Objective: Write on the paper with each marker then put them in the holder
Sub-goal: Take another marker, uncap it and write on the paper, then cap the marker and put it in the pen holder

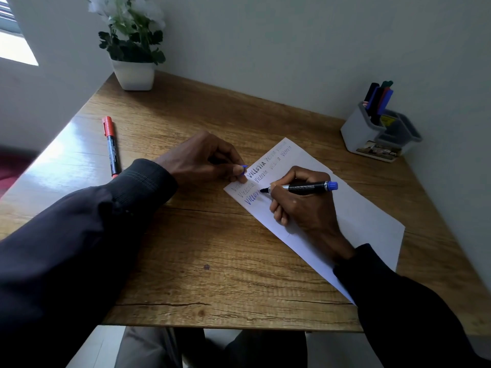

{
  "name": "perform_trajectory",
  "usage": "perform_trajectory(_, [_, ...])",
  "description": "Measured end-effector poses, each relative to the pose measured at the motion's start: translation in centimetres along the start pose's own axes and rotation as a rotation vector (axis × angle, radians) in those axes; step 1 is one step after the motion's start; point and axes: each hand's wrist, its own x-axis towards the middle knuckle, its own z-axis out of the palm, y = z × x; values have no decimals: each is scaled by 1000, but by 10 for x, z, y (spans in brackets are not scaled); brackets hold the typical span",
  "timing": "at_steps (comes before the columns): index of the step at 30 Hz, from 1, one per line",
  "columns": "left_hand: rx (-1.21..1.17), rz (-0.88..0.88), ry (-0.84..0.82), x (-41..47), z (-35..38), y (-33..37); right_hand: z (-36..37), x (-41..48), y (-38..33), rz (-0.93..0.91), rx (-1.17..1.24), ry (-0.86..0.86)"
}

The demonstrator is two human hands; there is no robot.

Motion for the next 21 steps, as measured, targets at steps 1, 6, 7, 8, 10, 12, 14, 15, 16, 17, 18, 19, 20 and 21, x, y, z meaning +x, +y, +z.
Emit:
perform_trajectory(1, [5,0,0,0,0,0,0,0,0,6,2,3])
perform_trajectory(6, [-11,-8,2,1,1,0,1,1,0,-17,12,-5])
perform_trajectory(7, [-10,-9,2,1,1,0,0,1,0,-3,7,-3])
perform_trajectory(8, [-5,-8,1,1,1,1,0,2,0,19,6,5])
perform_trajectory(10, [-4,-6,0,0,1,0,-1,2,0,75,33,25])
perform_trajectory(12, [-11,-8,1,-1,0,0,-3,4,-2,152,139,64])
perform_trajectory(14, [-33,-9,6,-2,1,1,-7,7,-7,241,299,91])
perform_trajectory(15, [-61,-13,10,-2,2,1,-9,9,-10,293,385,92])
perform_trajectory(16, [-92,-18,11,-3,3,2,-11,11,-14,346,462,93])
perform_trajectory(17, [-114,-22,11,-3,3,2,-13,13,-17,403,529,97])
perform_trajectory(18, [-123,-25,9,-4,3,3,-16,15,-19,457,593,103])
perform_trajectory(19, [-124,-28,5,-4,3,3,-19,17,-22,506,655,106])
perform_trajectory(20, [-125,-34,1,-5,3,3,-23,18,-24,542,711,106])
perform_trajectory(21, [-130,-36,2,-5,2,4,-26,19,-27,558,761,94])
